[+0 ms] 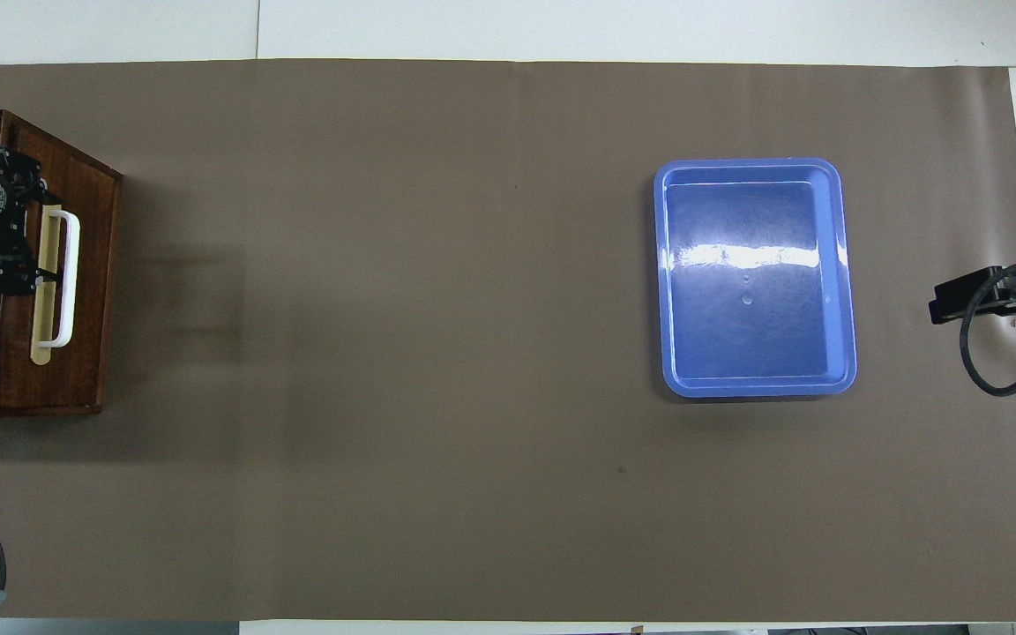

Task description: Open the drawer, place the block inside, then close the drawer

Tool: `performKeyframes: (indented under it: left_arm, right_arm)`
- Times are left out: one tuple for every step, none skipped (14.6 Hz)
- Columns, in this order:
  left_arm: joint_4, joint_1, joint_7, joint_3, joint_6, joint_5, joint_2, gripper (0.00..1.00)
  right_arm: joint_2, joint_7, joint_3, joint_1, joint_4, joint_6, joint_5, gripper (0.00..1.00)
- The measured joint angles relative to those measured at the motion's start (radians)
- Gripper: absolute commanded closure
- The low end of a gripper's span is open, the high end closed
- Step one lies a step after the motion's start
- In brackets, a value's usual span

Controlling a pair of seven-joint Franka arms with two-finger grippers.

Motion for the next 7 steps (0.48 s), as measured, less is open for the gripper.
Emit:
performKeyframes:
  left_arm:
    - [0.000, 0.000, 0.000, 0.002, 0.007, 0.002, -0.001, 0.00]
    - [0.000, 0.000, 0.002, 0.005, 0.013, 0.006, -0.002, 0.00]
    - [0.000, 0.000, 0.008, 0.010, 0.018, 0.010, -0.003, 0.00]
    - [0.000, 0.001, 0.020, 0.019, 0.022, 0.010, -0.003, 0.00]
    - [-0.001, 0.001, 0.037, 0.028, 0.025, 0.009, -0.004, 0.00]
    - [-0.002, 0.002, 0.059, 0.030, 0.027, 0.006, -0.005, 0.00]
    - [-0.003, 0.003, 0.067, 0.030, 0.028, 0.006, -0.005, 0.00]
  right_arm:
    - [0.000, 0.000, 0.000, 0.000, 0.000, 0.000, 0.000, 0.00]
    - [0.000, 0.000, 0.000, 0.000, 0.000, 0.000, 0.000, 0.00]
    - [0.000, 0.000, 0.000, 0.000, 0.000, 0.000, 0.000, 0.00]
    - [0.000, 0.000, 0.000, 0.000, 0.000, 0.000, 0.000, 0.00]
    - [0.000, 0.000, 0.000, 0.000, 0.000, 0.000, 0.000, 0.00]
    - [0.000, 0.000, 0.000, 0.000, 0.000, 0.000, 0.000, 0.00]
    - [0.000, 0.000, 0.000, 0.000, 0.000, 0.000, 0.000, 0.00]
